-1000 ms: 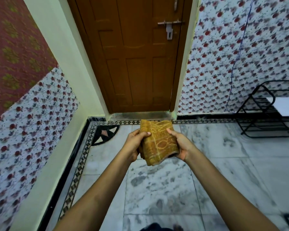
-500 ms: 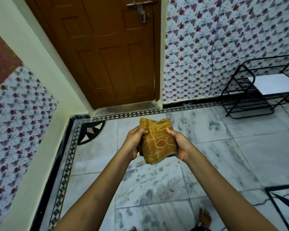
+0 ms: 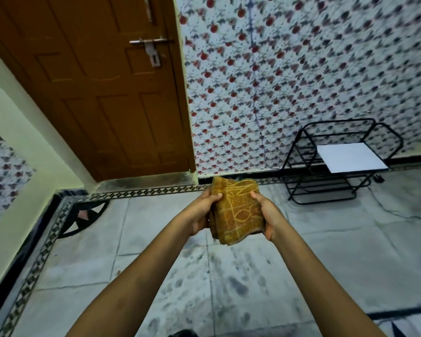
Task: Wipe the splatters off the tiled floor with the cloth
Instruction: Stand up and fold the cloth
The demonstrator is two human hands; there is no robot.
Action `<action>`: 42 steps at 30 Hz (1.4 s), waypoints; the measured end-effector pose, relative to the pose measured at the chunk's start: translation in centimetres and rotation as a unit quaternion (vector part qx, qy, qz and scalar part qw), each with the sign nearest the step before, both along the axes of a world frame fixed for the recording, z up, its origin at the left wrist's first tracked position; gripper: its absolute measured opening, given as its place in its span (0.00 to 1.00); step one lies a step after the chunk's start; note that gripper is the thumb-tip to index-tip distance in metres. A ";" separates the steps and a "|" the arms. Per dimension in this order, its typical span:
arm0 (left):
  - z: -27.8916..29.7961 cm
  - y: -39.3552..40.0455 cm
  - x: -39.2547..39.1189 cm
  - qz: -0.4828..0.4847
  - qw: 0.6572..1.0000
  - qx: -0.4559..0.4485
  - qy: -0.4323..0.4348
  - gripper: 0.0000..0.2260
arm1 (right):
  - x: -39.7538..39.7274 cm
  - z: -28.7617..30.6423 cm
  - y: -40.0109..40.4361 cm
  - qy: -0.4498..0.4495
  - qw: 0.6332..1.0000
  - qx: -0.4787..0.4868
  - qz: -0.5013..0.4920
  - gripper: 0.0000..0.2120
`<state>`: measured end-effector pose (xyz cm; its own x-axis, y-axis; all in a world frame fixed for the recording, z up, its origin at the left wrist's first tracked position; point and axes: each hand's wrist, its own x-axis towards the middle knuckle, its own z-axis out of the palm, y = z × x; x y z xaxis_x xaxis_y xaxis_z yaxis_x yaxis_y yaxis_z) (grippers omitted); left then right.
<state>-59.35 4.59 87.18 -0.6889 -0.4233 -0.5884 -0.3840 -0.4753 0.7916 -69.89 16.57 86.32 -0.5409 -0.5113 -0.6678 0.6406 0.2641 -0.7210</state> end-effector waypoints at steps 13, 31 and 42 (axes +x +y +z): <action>-1.9 2.7 -24.2 -0.081 0.995 -0.054 0.013 0.22 | -22.6 -1.8 4.2 0.015 0.998 -0.002 -0.057 0.16; -1.9 5.8 -61.8 -0.167 0.985 -0.034 0.030 0.27 | -60.9 -2.6 7.9 0.030 0.995 -0.003 -0.098 0.18; -6.1 14.0 -84.6 -0.034 0.999 -0.008 -0.030 0.26 | -84.8 -5.6 14.4 0.012 1.000 0.021 -0.012 0.11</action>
<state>-143.93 18.58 81.13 -0.6810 -0.3858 -0.6224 -0.4617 -0.4335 0.7739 -154.71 30.95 80.74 -0.5683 -0.4704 -0.6751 0.6296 0.2797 -0.7248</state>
